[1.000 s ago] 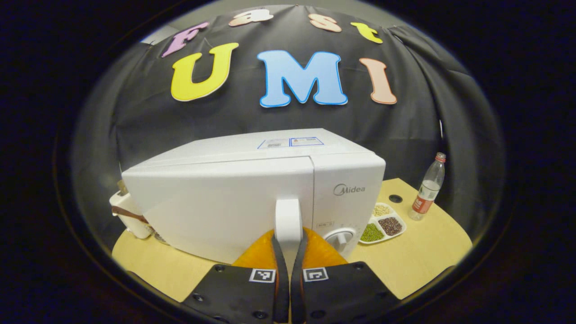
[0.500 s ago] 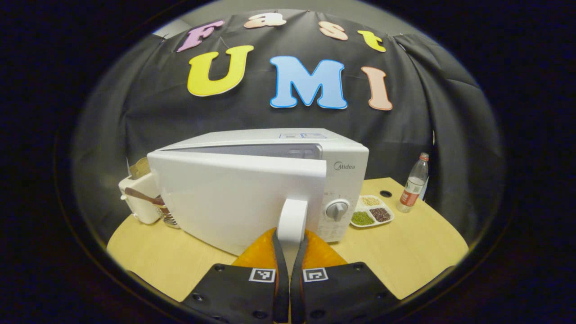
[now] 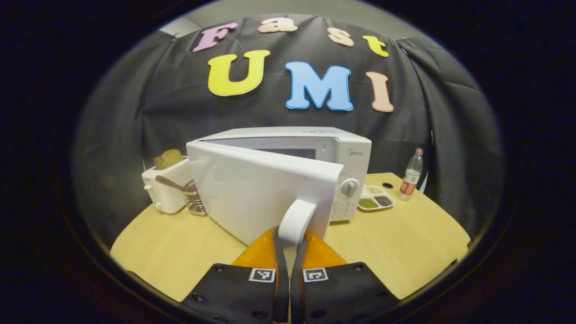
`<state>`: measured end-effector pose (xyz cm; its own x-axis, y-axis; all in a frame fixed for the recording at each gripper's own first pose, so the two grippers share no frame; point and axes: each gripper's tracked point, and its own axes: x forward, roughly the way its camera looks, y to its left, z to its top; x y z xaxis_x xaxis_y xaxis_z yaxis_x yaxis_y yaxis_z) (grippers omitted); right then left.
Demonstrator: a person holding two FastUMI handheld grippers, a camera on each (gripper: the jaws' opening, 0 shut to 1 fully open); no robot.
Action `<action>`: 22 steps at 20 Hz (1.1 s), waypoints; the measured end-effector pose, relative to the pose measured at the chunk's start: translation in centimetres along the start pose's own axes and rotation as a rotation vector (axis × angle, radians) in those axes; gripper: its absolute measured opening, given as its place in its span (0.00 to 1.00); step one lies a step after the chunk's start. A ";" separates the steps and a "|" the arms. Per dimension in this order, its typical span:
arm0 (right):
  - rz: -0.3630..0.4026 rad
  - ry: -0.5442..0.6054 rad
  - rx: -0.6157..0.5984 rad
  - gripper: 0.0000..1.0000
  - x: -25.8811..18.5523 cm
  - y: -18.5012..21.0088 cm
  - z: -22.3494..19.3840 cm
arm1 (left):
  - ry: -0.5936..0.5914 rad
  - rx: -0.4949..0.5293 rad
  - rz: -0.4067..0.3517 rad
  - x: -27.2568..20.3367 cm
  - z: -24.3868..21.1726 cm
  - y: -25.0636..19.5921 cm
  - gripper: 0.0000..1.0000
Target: Open the microwave oven with the left hand, put the food in, and close the microwave oven.
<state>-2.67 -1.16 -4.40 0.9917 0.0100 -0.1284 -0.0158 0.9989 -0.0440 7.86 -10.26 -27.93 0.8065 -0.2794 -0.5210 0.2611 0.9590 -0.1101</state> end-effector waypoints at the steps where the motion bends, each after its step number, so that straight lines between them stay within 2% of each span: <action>1: 0.018 -0.002 0.001 0.97 0.1 0.8 0.0 | 0.002 0.003 0.009 -0.6 -0.3 0.7 0.08; 8: 0.116 0.004 -0.006 0.98 0.9 5.7 -0.3 | 0.006 -0.016 0.095 -5.2 -2.1 6.8 0.10; 15: 0.223 0.022 -0.011 0.98 0.9 11.1 -1.0 | 0.004 -0.027 0.168 -7.8 -3.5 12.4 0.10; 19: 0.272 0.042 -0.038 0.98 0.7 13.9 -1.9 | -0.002 -0.031 0.184 -8.6 -3.9 15.1 0.10; 22: 0.295 0.055 -0.056 0.98 0.7 15.7 -2.4 | -0.010 -0.036 0.169 -9.2 -4.2 16.4 0.10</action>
<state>-2.48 14.39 -7.54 0.9348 0.2951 -0.1974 -0.3105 0.9492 -0.0512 2.50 8.25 -28.52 0.8427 -0.1146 -0.5260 0.1028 0.9934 -0.0518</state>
